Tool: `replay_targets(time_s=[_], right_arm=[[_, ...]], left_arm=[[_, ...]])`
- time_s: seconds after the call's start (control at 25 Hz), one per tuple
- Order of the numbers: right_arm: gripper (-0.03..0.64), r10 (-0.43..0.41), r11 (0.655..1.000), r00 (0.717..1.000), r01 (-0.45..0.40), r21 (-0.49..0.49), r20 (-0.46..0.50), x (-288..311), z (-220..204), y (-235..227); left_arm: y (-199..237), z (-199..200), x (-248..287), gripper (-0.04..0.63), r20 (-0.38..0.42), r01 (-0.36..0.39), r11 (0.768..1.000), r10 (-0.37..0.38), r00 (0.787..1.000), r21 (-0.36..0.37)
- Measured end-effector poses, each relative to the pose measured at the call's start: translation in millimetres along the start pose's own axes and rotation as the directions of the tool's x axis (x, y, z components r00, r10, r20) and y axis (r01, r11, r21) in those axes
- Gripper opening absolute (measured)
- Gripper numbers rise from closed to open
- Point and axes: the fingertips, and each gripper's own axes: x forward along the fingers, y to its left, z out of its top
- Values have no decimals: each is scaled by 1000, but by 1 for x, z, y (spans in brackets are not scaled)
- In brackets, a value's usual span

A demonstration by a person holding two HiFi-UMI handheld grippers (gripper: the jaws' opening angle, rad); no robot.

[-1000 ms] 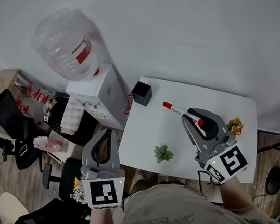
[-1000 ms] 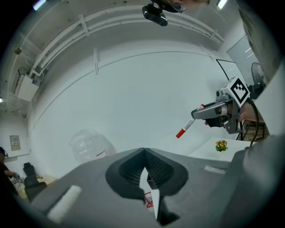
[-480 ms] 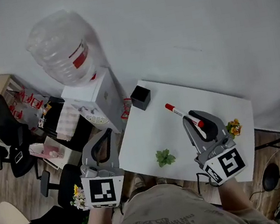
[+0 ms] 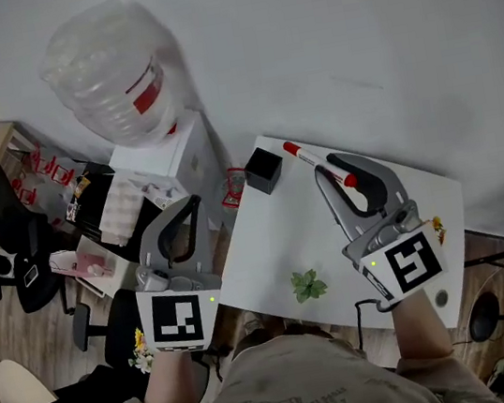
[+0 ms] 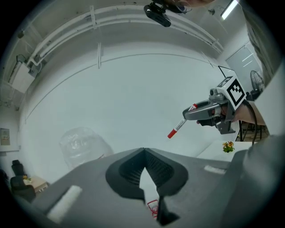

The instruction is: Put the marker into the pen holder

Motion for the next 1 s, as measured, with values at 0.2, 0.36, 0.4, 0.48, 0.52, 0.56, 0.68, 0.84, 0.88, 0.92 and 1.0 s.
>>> replay_targets(time_s=[0.2,0.36,0.4,0.48,0.52,0.56,0.68,0.84,0.88,0.92,1.0], right_arm=[[101,41,999,996,-41,9,-80,58,-33,-8],[101,85,989,986,-65,135,-146,101,-77,-13],[103,91,985,983,-64,160,-163,110,-89,-14],[101,87,985,974,-53,162,-209,126,-113,-16],[101,83,987,969,-48,152,-235,133,-125,-18],[101,80,989,962,-44,142,-260,139,-138,-18],[101,87,989,938,-42,139,-336,150,-179,-17],[101,101,985,902,-32,167,-419,156,-234,-17],[103,106,984,894,-31,177,-436,157,-247,-16],[103,113,982,885,-30,187,-452,159,-259,-14],[103,133,977,866,-32,211,-482,161,-282,-9]], left_arm=[[23,-24,37,0,-20,-6,1000,6,1000,-18],[27,-54,66,0,-66,17,998,-21,998,-58],[25,-64,72,0,-80,27,997,-33,996,-72],[22,-82,85,0,-110,45,995,-55,992,-93],[21,-91,91,0,-124,52,994,-64,990,-101],[20,-100,96,0,-136,57,992,-72,988,-108],[13,-123,111,0,-165,78,987,-101,981,-141],[-4,-153,134,0,-191,118,978,-150,970,-171],[-8,-162,139,0,-202,126,976,-161,966,-180],[-12,-171,142,0,-214,131,973,-172,962,-190],[-18,-190,148,0,-242,136,968,-187,952,-211]])
